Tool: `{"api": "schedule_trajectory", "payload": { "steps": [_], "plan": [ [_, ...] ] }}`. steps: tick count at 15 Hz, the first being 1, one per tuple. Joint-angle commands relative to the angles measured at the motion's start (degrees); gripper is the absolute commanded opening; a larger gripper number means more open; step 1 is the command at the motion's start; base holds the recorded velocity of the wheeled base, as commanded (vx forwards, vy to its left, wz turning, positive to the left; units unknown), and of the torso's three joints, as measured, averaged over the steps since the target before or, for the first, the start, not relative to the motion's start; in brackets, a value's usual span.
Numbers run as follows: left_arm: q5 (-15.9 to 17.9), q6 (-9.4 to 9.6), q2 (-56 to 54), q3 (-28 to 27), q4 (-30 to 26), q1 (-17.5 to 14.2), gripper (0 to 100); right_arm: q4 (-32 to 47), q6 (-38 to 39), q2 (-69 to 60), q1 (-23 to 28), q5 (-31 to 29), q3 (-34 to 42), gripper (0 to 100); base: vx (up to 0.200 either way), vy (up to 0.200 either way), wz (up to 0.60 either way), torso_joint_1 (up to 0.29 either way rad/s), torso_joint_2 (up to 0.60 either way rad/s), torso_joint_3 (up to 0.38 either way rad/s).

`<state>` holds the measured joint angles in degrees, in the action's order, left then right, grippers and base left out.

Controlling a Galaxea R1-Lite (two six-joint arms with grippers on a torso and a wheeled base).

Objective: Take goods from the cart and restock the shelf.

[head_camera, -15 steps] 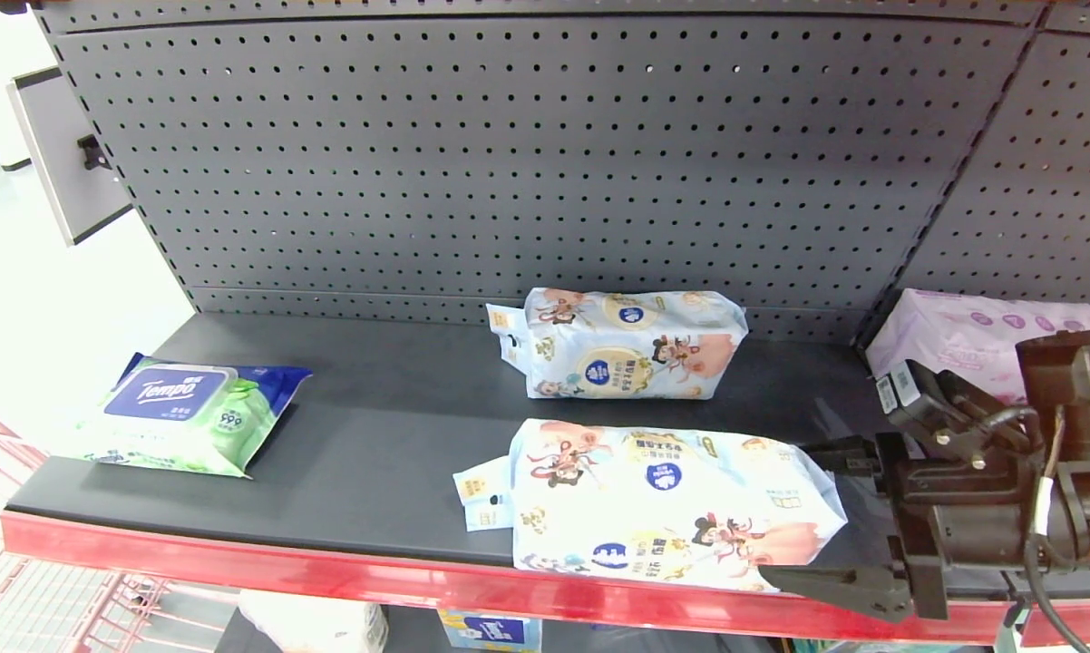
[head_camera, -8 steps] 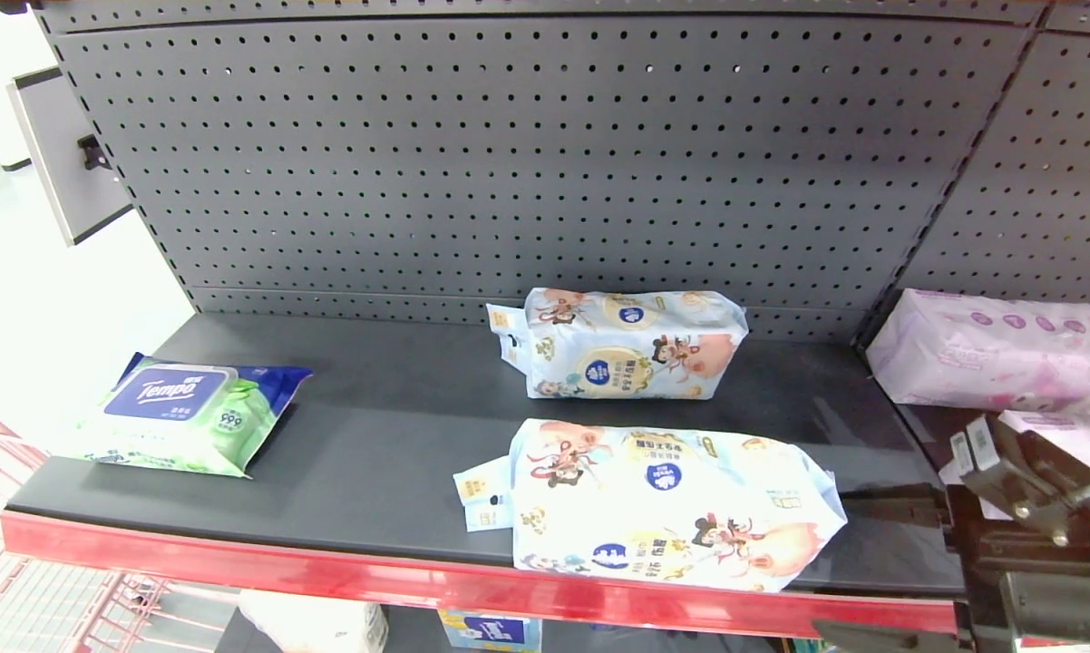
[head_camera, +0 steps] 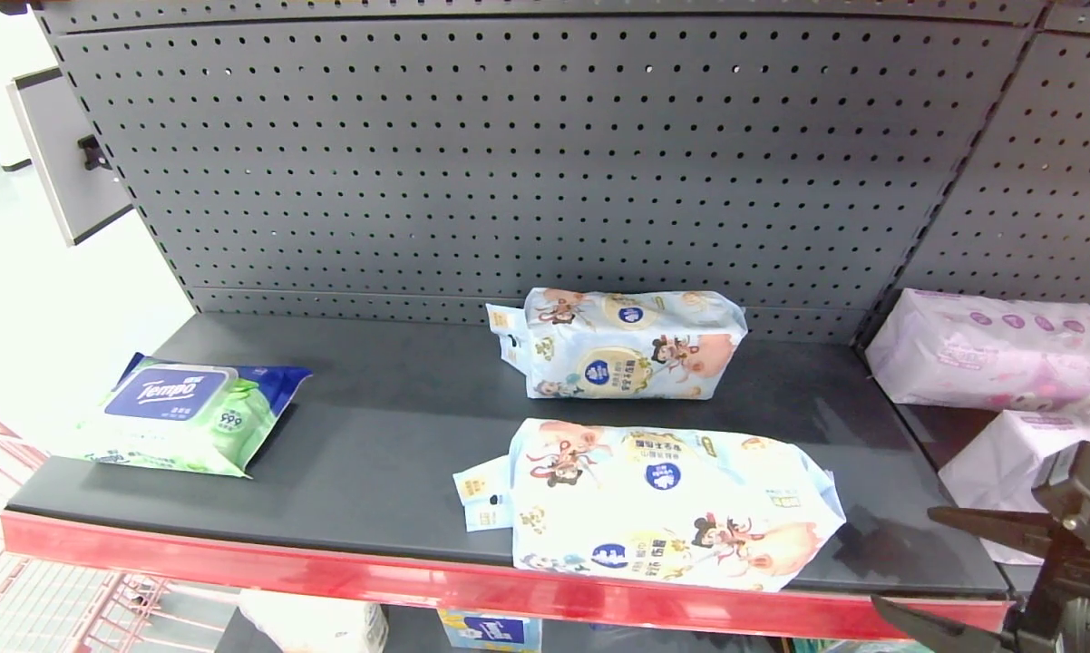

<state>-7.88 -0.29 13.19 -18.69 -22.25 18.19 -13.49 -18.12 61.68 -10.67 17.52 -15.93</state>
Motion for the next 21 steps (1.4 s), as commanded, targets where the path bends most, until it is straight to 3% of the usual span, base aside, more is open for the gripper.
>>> {"api": "schedule_trajectory", "payload": {
  "steps": [1, 3, 10, 21],
  "plan": [
    [0.1, -0.06, 0.2, 0.1, 0.0, 0.0, 100, 0.0, 1.4, 0.5, -0.1, -3.1, -0.8, 100, 0.000, 0.000, 0.00, 0.000, 0.00, 0.000],
    [0.7, -0.41, 0.3, 0.2, -0.1, 0.0, 100, -0.1, 1.8, 2.7, -0.2, -6.4, -2.2, 100, 0.000, 0.000, 0.00, 0.000, 0.00, 0.000],
    [1.1, -0.41, 0.2, 1.3, 0.0, 0.0, 100, -0.6, 1.7, 10.7, -3.2, -7.2, -8.8, 100, 0.000, 0.000, 0.00, 0.000, 0.00, 0.000],
    [1.0, -0.50, 0.2, 1.3, 0.0, 0.0, 100, -0.6, 1.9, 14.1, -8.2, -7.5, -11.8, 100, 0.000, 0.000, 0.00, 0.000, 0.00, 0.000]
  ]
}}
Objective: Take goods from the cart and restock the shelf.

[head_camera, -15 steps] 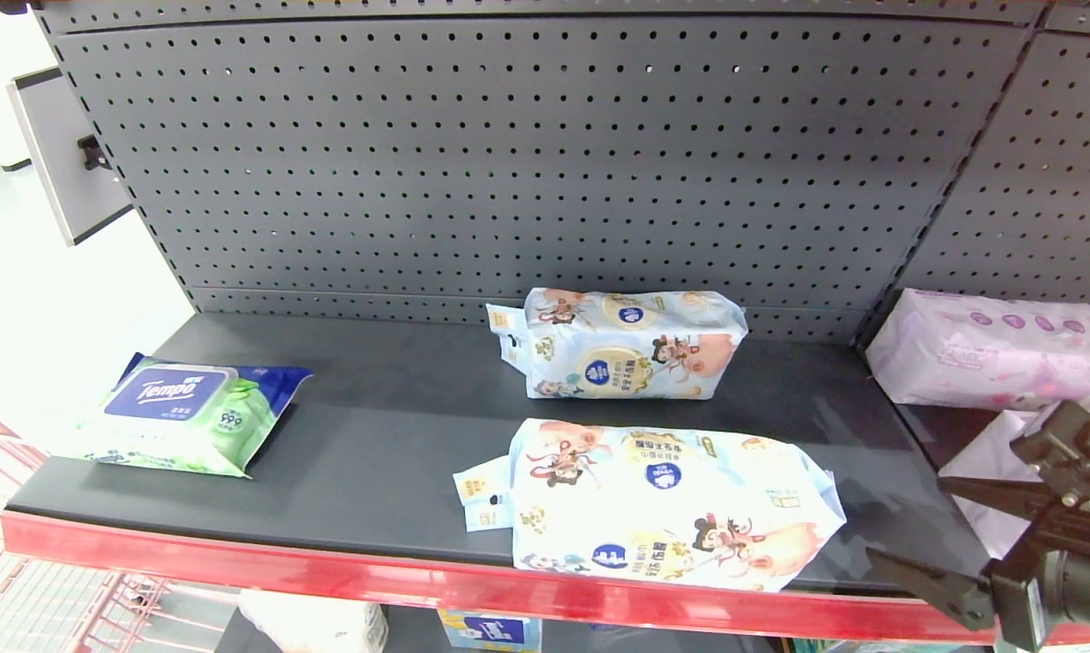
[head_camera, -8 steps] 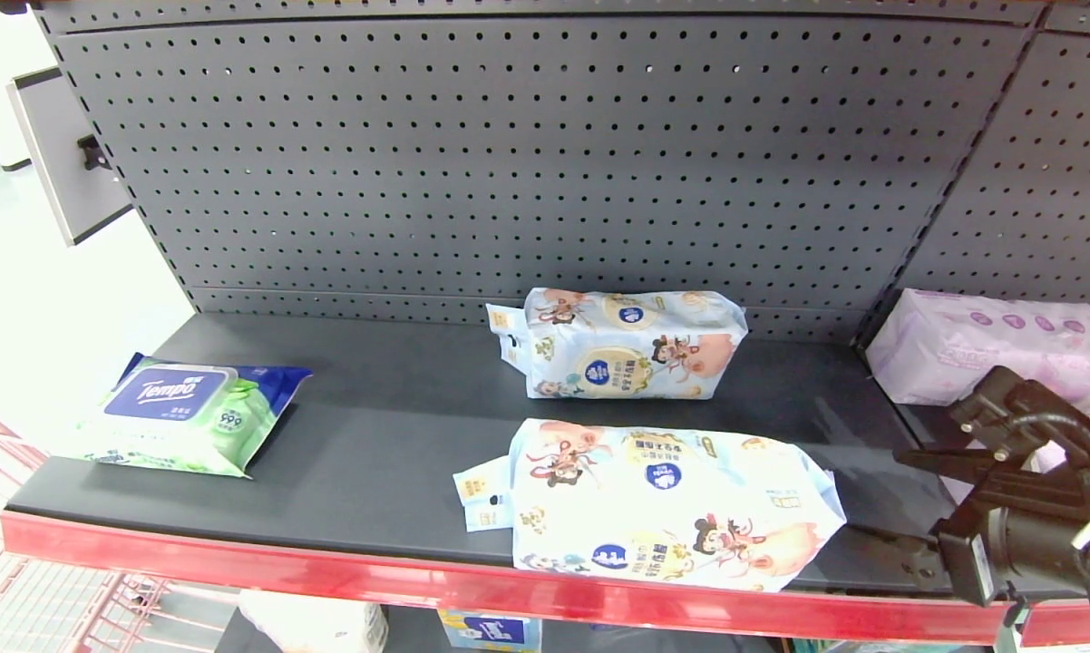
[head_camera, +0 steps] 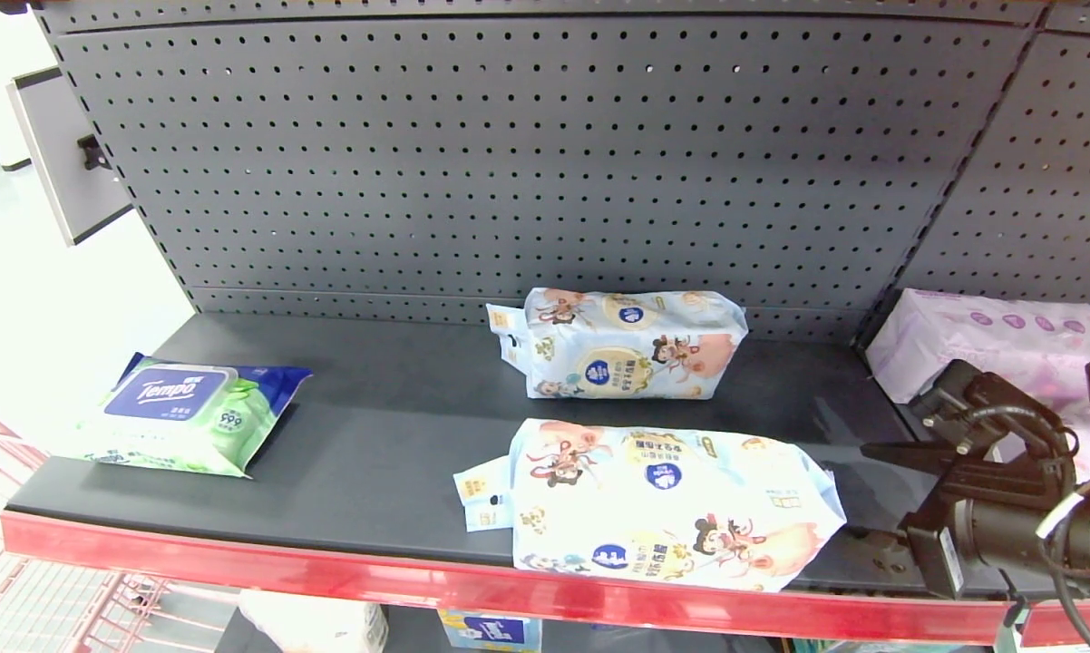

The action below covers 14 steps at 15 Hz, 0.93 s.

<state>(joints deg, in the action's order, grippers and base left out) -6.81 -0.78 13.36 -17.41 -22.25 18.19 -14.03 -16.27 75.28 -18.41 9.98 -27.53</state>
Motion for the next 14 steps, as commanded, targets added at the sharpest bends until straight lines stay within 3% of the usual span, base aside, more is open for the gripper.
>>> {"api": "schedule_trajectory", "payload": {
  "steps": [1, 14],
  "plan": [
    [0.0, -0.01, 0.0, 0.0, -0.1, 0.0, 100, 0.0, 0.0, 0.7, -0.8, 0.0, -0.3, 100, 0.000, 0.000, 0.00, 0.000, 0.00, 0.000],
    [-0.5, -0.10, -0.5, 0.0, -0.1, -0.1, 100, -0.1, 0.0, 1.5, -2.9, 0.1, -1.5, 100, 0.000, 0.000, 0.00, 0.000, 0.00, 0.000]
  ]
}}
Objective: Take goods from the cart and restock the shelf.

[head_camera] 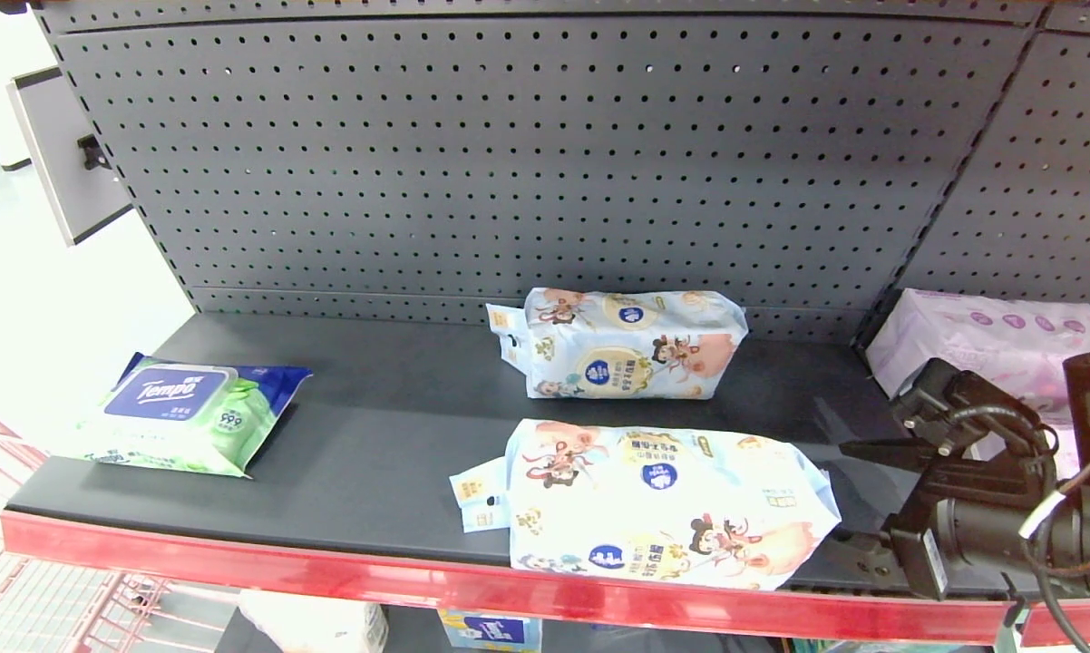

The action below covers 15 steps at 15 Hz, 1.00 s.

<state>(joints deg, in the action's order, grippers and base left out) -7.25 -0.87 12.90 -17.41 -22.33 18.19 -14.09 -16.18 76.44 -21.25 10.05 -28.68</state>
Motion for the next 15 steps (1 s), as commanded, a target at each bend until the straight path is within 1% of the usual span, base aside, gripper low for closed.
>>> {"api": "schedule_trajectory", "payload": {
  "steps": [1, 9, 12, 15],
  "plan": [
    [0.0, -0.01, -0.1, 0.0, 0.0, 0.0, 100, -0.1, -0.1, 0.6, -0.2, 0.1, -0.4, 100, 0.000, 0.000, 0.00, 0.000, 0.00, 0.000],
    [0.0, -0.01, -0.2, 0.0, -0.1, -0.1, 100, -0.1, 0.0, -0.3, 0.2, 0.1, 0.2, 100, 0.000, 0.000, 0.00, 0.000, 0.00, 0.000],
    [0.3, -0.01, 0.1, 0.0, 0.0, 0.0, 100, 0.0, 1.2, -7.1, 2.2, -0.6, 2.5, 100, 0.000, 0.000, 0.00, 0.000, 0.00, 0.000],
    [0.7, 0.07, -0.2, 0.1, 0.0, 0.0, 100, 0.3, 1.9, -20.2, 5.1, -5.9, 7.2, 100, 0.000, 0.000, 0.00, 0.000, 0.00, 0.000]
  ]
}}
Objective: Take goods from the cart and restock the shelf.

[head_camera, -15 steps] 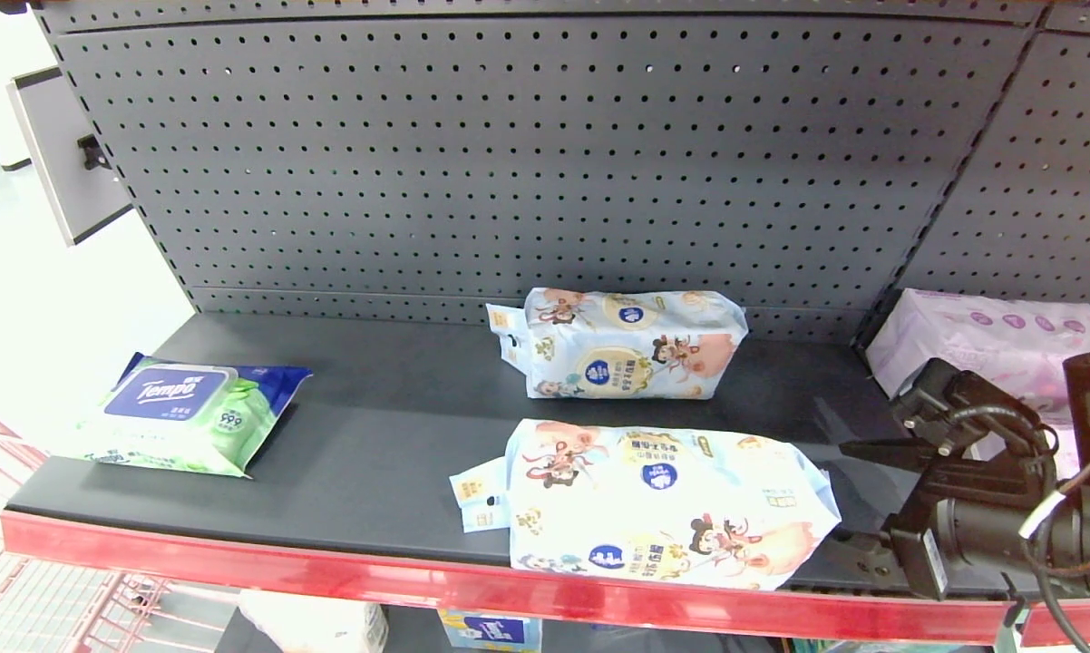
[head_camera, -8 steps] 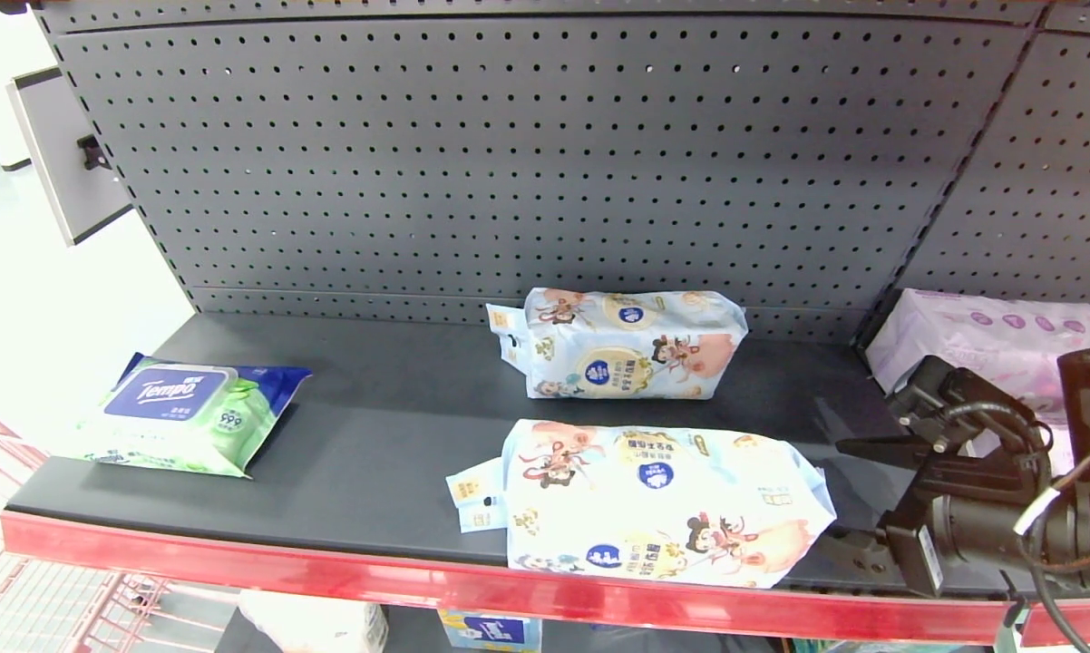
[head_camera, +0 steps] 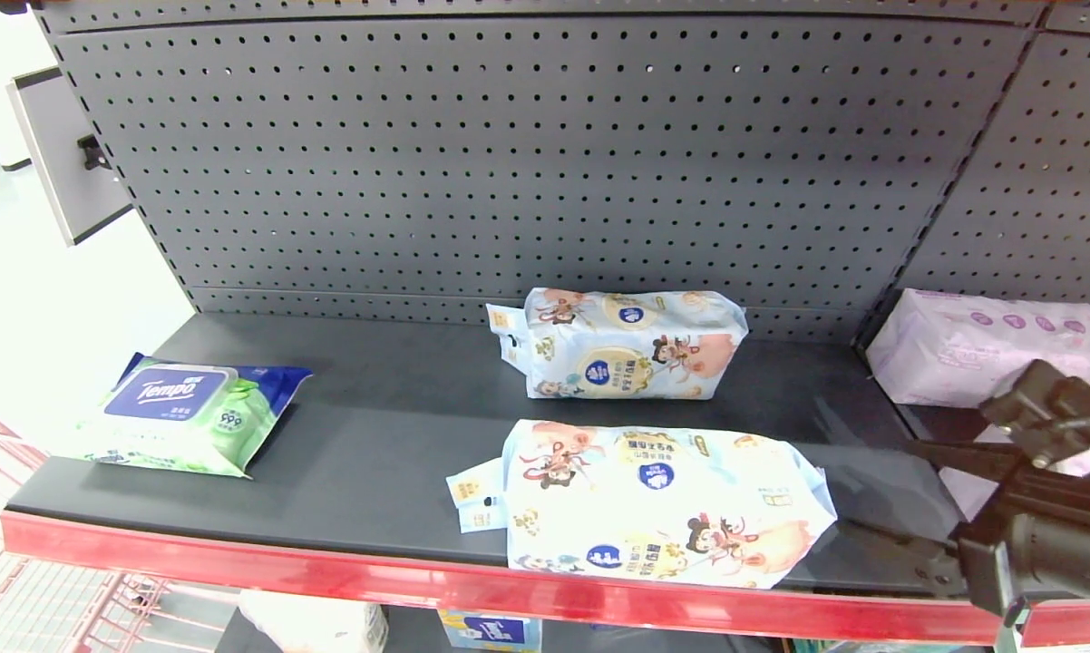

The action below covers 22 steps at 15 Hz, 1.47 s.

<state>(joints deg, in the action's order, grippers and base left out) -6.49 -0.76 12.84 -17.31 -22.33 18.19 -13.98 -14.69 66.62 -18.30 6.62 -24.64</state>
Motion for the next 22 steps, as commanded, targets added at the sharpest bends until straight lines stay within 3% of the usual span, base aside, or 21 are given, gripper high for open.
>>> {"api": "schedule_trajectory", "payload": {
  "steps": [1, 4, 7, 10, 11, 14, 16, 18, 19, 20, 21, 22],
  "plan": [
    [0.3, 0.05, -0.2, 0.0, 0.1, 0.0, 100, 0.4, 0.7, -14.9, 2.7, -3.7, 4.4, 100, 0.000, 0.000, 0.00, 0.000, 0.00, 0.000],
    [0.6, 0.05, -0.6, -0.4, 1.7, 0.0, 100, 0.5, 1.2, -26.7, 8.1, -9.8, 8.6, 100, 0.000, 0.000, 0.00, 0.000, 0.00, 0.000],
    [1.8, 0.05, -1.7, -1.1, 5.5, 0.0, 100, 0.5, 1.6, -33.8, 16.0, -10.0, 10.2, 100, 0.000, 0.000, 0.00, 0.000, 0.00, 0.000],
    [0.8, -0.12, -4.0, -2.7, 6.2, -0.9, 100, 0.5, 1.7, -39.9, 22.4, -10.0, 11.9, 100, 0.000, 0.000, 0.00, 0.000, 0.00, 0.000],
    [0.2, -0.12, -4.5, -3.5, 4.8, -2.1, 100, 0.7, 1.7, -42.2, 23.3, -10.0, 12.9, 100, 0.000, 0.000, 0.00, 0.000, 0.00, 0.000],
    [0.1, -3.73, -3.3, -8.2, -4.6, -11.0, 100, 12.0, 3.4, -51.1, 27.5, -10.0, 13.7, 100, 0.000, 0.000, 0.00, 0.000, 0.00, 0.000],
    [-0.7, -4.87, -4.3, -5.9, -5.5, -16.7, 100, 25.2, 5.8, -61.0, 29.6, -9.7, 13.8, 100, 0.000, 0.000, 0.00, 0.000, 0.00, 0.000],
    [-1.6, -5.31, -6.3, -2.1, -5.4, -20.3, 100, 26.6, 7.6, -61.0, 29.6, -9.7, 15.1, 100, 0.000, 0.000, 0.00, 0.000, 0.00, 0.000],
    [-0.6, -4.17, -9.1, 3.4, -2.0, -20.6, 100, 23.1, 8.2, -61.0, 29.6, -9.5, 18.9, 100, 0.000, 0.000, 0.00, 0.000, 0.00, 0.000],
    [1.1, -3.99, -9.3, 6.2, 4.8, -20.4, 100, 18.6, 8.4, -61.0, 29.6, -9.1, 20.9, 100, 0.000, 0.000, 0.00, 0.000, 0.00, 0.000],
    [4.3, -2.67, -10.7, 10.5, 12.2, -18.9, 100, 15.3, 8.5, -61.0, 29.6, -8.1, 22.4, 100, 0.000, 0.000, 0.00, 0.000, 0.00, 0.000],
    [6.5, -0.12, -12.7, 12.3, 14.8, -18.0, 100, 15.0, 8.6, -61.0, 29.6, -7.7, 22.7, 100, 0.000, 0.000, 0.00, 0.000, 0.00, 0.000]
  ]
}}
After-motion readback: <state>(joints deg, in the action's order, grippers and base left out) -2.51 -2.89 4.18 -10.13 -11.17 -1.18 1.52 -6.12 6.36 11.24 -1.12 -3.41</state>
